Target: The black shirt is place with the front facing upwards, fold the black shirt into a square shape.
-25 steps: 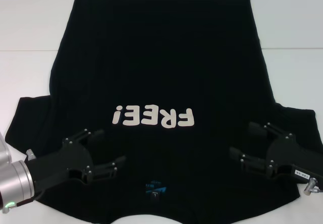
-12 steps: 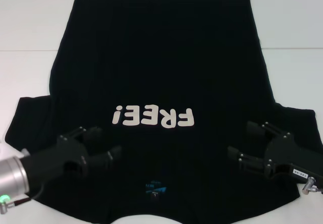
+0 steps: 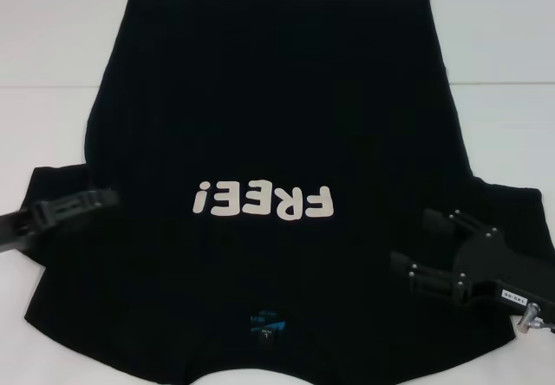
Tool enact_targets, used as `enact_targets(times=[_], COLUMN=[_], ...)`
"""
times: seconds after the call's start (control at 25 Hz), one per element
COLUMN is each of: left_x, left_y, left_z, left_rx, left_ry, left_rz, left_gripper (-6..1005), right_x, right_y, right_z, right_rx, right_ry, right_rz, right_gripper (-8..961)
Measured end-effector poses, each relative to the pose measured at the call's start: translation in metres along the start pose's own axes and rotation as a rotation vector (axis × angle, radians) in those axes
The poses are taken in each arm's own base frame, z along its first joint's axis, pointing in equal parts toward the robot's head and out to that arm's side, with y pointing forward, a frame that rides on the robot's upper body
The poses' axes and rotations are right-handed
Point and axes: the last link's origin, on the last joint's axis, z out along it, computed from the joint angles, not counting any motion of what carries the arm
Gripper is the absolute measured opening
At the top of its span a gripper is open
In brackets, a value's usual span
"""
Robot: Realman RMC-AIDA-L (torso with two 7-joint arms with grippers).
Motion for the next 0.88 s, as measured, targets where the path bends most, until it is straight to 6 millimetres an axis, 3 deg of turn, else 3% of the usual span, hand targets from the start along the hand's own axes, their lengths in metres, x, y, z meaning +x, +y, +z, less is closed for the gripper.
enact_targets(times=[0.16,0.44,0.88], left_x=[0.014,0.025,0.015], left_y=[-0.013,-0.029,-0.044], left_z=[-0.017,-0.038,-0.037], left_rx=[0.09,0.172,0.252], left_ry=[0.008,0.085,0.083], left_rz=[-0.192,-0.317,-0.38], left_gripper=[936,933,925], right_x=[0.0,-0.001,-0.003], right_y=[0.0,0.003,0.002], right_z=[0.001,0.006,0.007], right_rx=[-0.002,-0.019,-0.023], right_ry=[0.005,-0.002,-0.006], right_rz=[-0.001,0.009,0.012], right_gripper=[946,947,947])
